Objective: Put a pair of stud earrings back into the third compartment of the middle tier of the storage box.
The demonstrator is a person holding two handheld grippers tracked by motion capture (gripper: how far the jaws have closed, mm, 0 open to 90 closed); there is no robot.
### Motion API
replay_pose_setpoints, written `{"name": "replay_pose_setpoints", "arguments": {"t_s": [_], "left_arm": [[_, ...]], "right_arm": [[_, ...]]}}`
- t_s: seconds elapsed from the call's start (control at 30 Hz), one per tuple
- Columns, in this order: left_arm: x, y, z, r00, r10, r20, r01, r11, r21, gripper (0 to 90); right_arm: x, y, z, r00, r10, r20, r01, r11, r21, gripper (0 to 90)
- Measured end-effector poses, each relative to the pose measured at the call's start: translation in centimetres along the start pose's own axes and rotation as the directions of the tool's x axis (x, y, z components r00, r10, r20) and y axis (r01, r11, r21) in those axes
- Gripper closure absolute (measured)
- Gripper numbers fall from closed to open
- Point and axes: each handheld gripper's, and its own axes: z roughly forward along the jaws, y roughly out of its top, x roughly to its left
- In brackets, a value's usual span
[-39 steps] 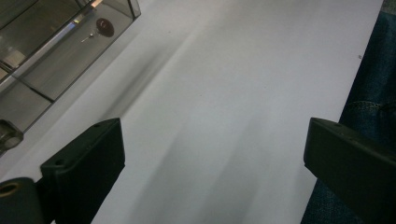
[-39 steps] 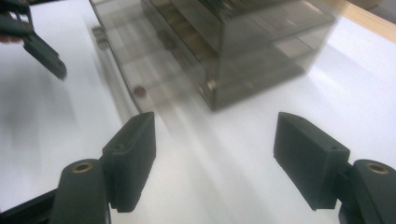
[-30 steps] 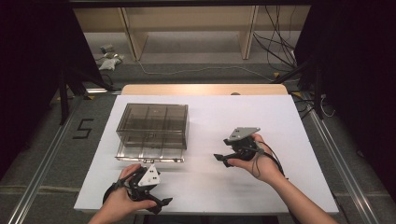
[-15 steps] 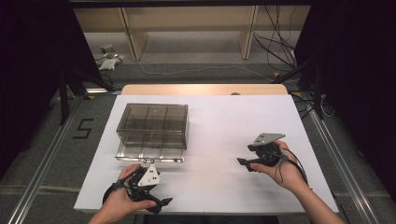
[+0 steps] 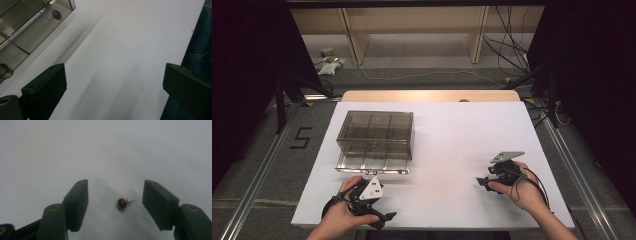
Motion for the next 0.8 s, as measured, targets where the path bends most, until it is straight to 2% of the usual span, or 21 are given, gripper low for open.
{"name": "replay_pose_setpoints", "arguments": {"t_s": [0.37,0.57,0.8], "left_arm": [[0.00,0.01,0.01,1.0000,0.001,0.000,-0.001,1.0000,-0.001,5.0],[-0.02,0.01,0.00,1.0000,0.002,0.000,-0.002,1.0000,-0.002,5.0],[-0.03,0.02,0.04,1.0000,0.005,0.001,-0.005,1.0000,0.000,5.0]], "right_arm": [[0.10,-0.30,0.63,0.9993,0.026,0.026,-0.026,0.999,0.030,45.5],[0.29,-0.24,0.74,0.9969,0.029,0.074,-0.032,0.999,0.036,53.6],[0.31,-0.17,0.79,0.9938,0.054,0.097,-0.058,0.998,0.038,60.2]]}}
